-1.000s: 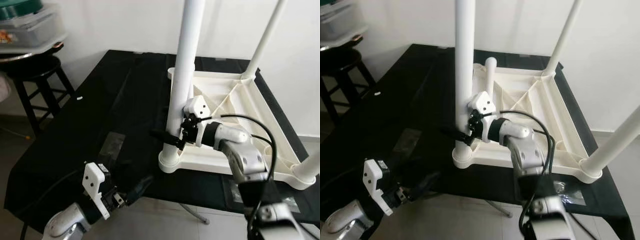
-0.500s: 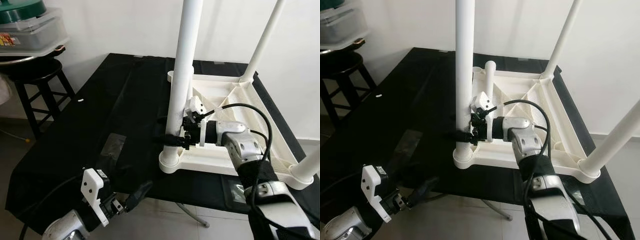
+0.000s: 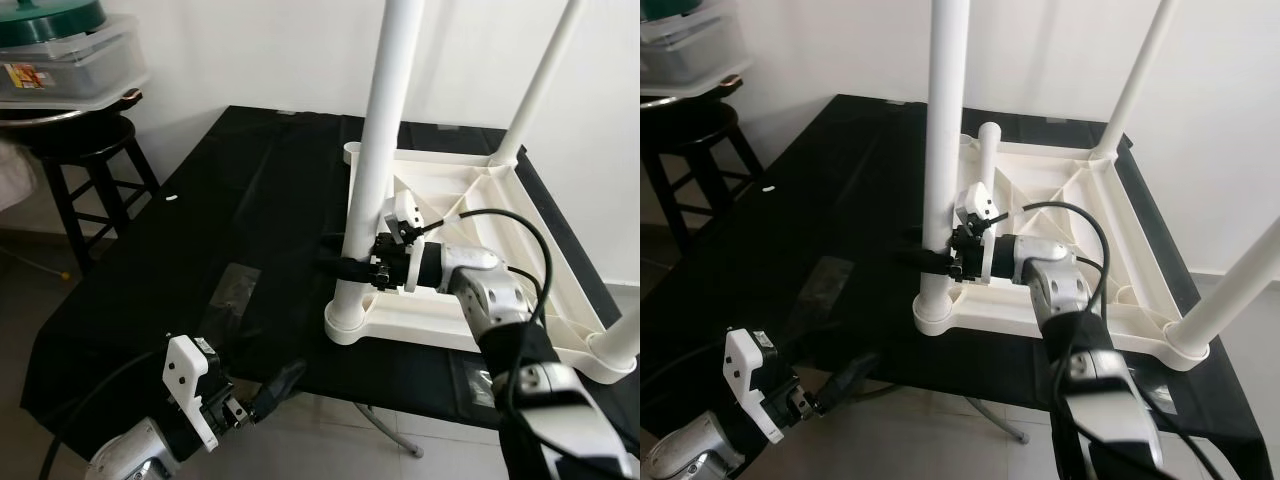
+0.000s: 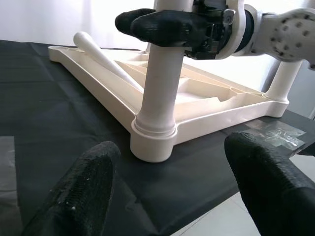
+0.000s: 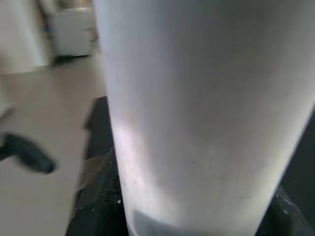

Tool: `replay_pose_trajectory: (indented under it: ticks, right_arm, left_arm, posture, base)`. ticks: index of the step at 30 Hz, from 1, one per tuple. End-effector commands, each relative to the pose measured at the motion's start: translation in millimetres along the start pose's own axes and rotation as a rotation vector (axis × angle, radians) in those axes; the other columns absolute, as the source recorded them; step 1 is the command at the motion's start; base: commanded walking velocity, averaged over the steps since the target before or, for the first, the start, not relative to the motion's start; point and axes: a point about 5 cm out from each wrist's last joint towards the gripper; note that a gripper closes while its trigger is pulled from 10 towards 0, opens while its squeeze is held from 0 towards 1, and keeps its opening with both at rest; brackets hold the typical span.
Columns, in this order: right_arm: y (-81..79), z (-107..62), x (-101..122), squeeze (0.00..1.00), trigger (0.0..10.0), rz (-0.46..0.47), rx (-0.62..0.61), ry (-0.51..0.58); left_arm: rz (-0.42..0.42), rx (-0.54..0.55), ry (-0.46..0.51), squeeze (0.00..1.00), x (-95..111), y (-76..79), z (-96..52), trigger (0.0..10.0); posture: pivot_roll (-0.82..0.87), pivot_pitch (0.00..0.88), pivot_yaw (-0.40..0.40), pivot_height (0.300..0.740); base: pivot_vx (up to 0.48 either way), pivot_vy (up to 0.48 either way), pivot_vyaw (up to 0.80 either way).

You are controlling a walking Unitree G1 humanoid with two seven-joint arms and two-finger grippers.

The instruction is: Building children table

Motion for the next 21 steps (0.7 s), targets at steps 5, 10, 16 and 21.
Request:
replay_pose_trajectory:
  ticks: [5,10,16,21]
  right_arm:
    - [-37.3,-4.2,-27.7,0.0,0.0,0.092,-0.41,-0.171]
    - [-97.6,-7.2,-31.3,0.0,0.0,0.043,-0.755,-0.306]
    - [-96.4,-1.4,-37.7,0.0,0.0,0.041,-0.746,-0.345]
    - [-98.9,1.9,-36.8,0.0,0.3,0.088,-0.697,-0.383]
  left_arm:
    - [0.001,-0.007,-0.014,0.0,-0.2,0.5,-1.7,10.0]
    - [0.008,-0.013,-0.024,0.0,-0.6,-3.2,-0.4,10.0]
    - [0.015,0.0,-0.02,0.0,-0.3,-6.0,-0.5,10.0]
    - [0.018,0.004,-0.018,0.0,0.3,-7.0,0.2,10.0]
  posture:
    - [0.0,0.147,-0.057,0.74]
    - [0.0,0.125,-0.048,0.74]
    - [0.01,0.124,-0.045,0.74]
    - [0.02,0.12,-0.038,0.74]
  base:
    - [0.0,0.0,0.0]
    - [0.0,0.0,0.0]
    - [0.0,0.0,0.0]
    - [0.0,0.0,0.0]
Point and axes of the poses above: a point about 5 cm out from each wrist's last joint towards the gripper, its own z axis pointing out of the wrist towards the gripper, its own x axis along the axis of the wrist's last joint, y = z × x, and after that the axes turned 14 degrees about -z, right-handed
